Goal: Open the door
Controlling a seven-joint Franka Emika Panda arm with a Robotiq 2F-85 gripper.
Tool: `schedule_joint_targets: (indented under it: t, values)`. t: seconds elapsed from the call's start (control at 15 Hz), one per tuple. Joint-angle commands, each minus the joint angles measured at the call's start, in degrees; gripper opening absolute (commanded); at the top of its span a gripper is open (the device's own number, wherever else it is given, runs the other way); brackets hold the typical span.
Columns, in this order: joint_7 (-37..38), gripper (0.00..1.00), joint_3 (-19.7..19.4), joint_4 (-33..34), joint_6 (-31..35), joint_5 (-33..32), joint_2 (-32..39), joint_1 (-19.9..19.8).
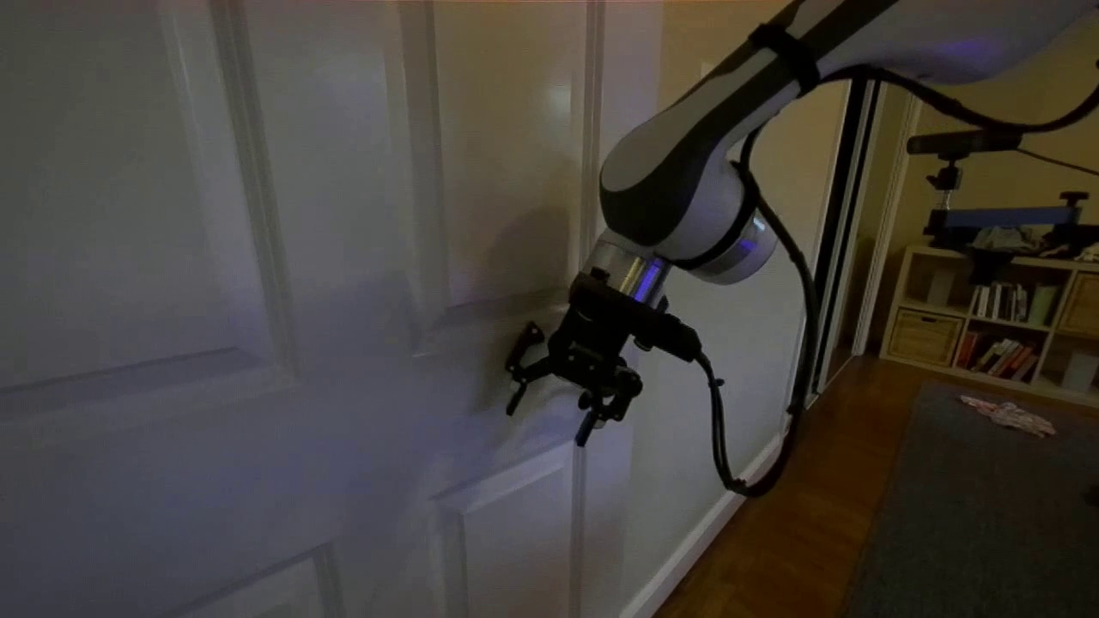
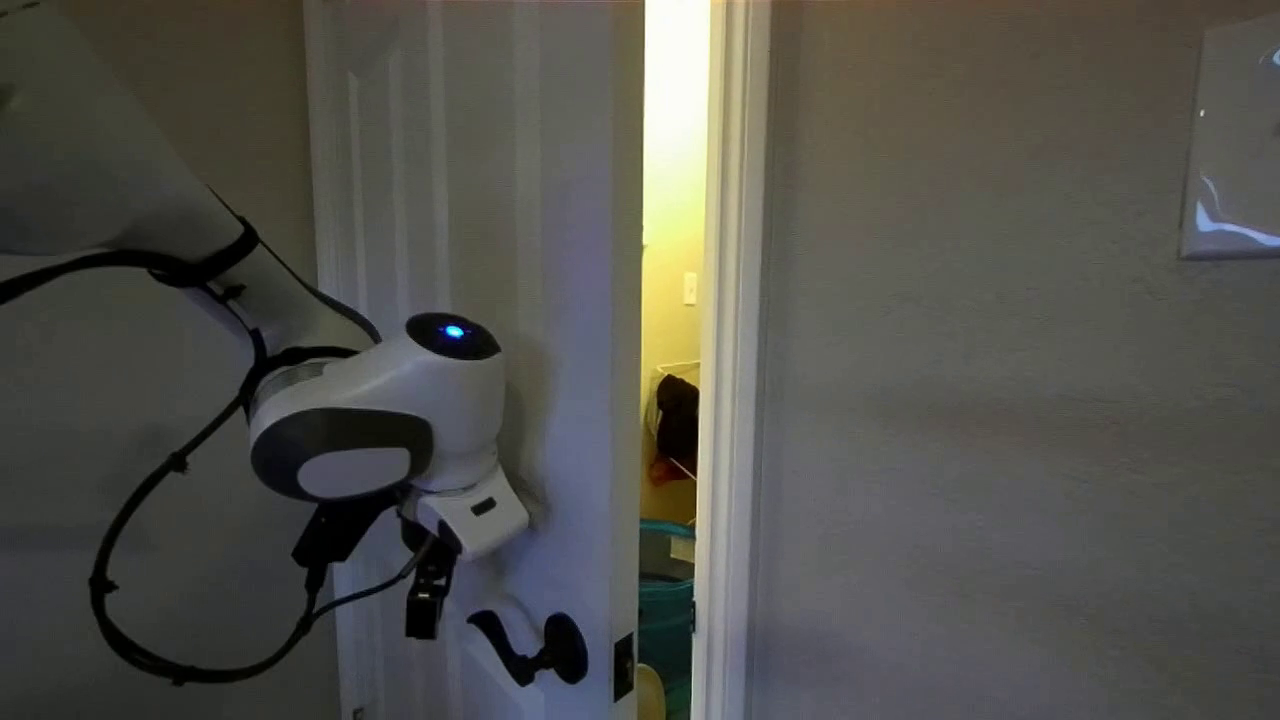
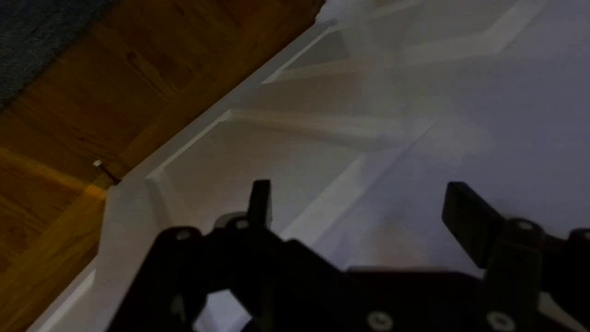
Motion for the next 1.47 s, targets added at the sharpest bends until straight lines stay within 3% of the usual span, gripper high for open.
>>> schedule_joint_targets:
  t: [0.0,0.27,0.53,1.0,1.4]
  values:
    - [-8.4,1.0,3.5,-3.1,-2.2,4.6,-3.6,-1.8]
    - [-7.2,1.0,0.5,-6.7,-4.8,4.6,-7.6,-0.7]
    - [-2.4,1.0,-5.3,-10.2,-0.9,2.1,-10.9,2.2]
    - [5.3,1.0,-10.8,-6.6,3.1,-0.5,-6.4,5.7]
    - [13.2,1.0,-15.0,-7.4,3.8,-6.2,-6.0,8.1]
